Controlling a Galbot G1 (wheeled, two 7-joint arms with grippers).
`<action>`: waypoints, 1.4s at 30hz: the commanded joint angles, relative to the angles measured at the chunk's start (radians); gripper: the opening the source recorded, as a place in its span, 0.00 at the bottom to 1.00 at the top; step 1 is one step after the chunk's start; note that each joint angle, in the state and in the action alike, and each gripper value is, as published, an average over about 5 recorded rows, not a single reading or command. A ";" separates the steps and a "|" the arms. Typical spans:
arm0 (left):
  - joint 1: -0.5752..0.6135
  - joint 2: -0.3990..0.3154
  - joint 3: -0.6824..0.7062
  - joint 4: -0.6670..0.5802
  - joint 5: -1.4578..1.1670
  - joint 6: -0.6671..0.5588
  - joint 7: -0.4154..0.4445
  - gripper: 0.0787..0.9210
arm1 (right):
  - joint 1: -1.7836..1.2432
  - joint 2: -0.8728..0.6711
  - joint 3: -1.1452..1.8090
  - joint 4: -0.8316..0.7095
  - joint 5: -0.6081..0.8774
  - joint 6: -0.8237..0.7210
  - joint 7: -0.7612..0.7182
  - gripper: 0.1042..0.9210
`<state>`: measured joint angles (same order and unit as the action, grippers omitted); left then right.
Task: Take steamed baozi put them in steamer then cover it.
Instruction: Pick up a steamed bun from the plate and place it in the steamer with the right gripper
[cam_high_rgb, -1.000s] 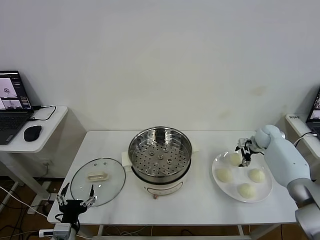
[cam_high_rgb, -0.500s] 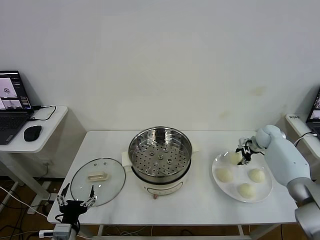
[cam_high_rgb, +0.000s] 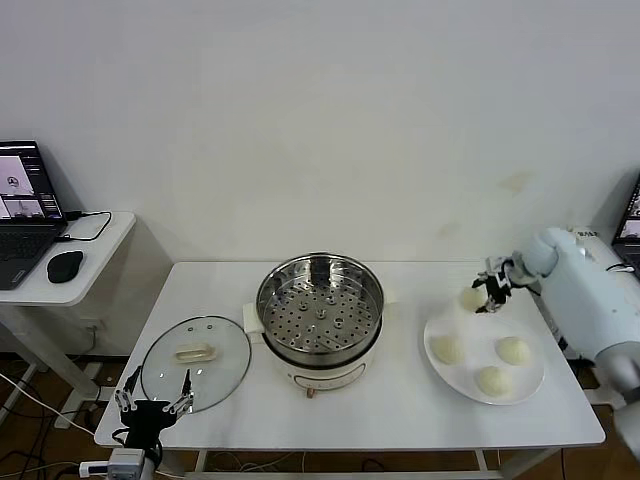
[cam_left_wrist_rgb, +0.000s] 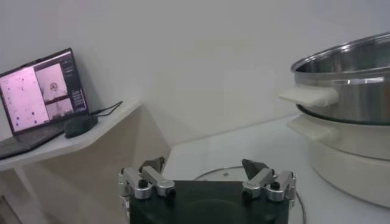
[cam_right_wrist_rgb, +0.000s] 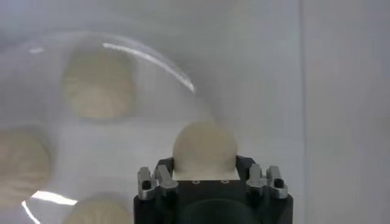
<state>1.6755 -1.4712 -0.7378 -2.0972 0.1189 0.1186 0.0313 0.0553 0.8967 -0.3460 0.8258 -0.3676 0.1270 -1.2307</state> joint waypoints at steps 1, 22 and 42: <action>0.002 0.001 0.001 -0.009 0.001 0.001 0.000 0.88 | 0.161 -0.040 -0.139 0.087 0.158 -0.005 -0.083 0.64; 0.024 0.001 -0.019 -0.087 -0.011 0.008 -0.013 0.88 | 0.528 0.340 -0.485 -0.022 0.281 0.465 -0.181 0.65; 0.057 -0.013 -0.031 -0.090 -0.009 0.008 -0.014 0.88 | 0.437 0.335 -0.555 0.207 0.067 0.678 -0.046 0.65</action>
<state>1.7294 -1.4857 -0.7671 -2.1843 0.1101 0.1265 0.0175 0.5003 1.2255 -0.8812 0.9780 -0.2326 0.7294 -1.3050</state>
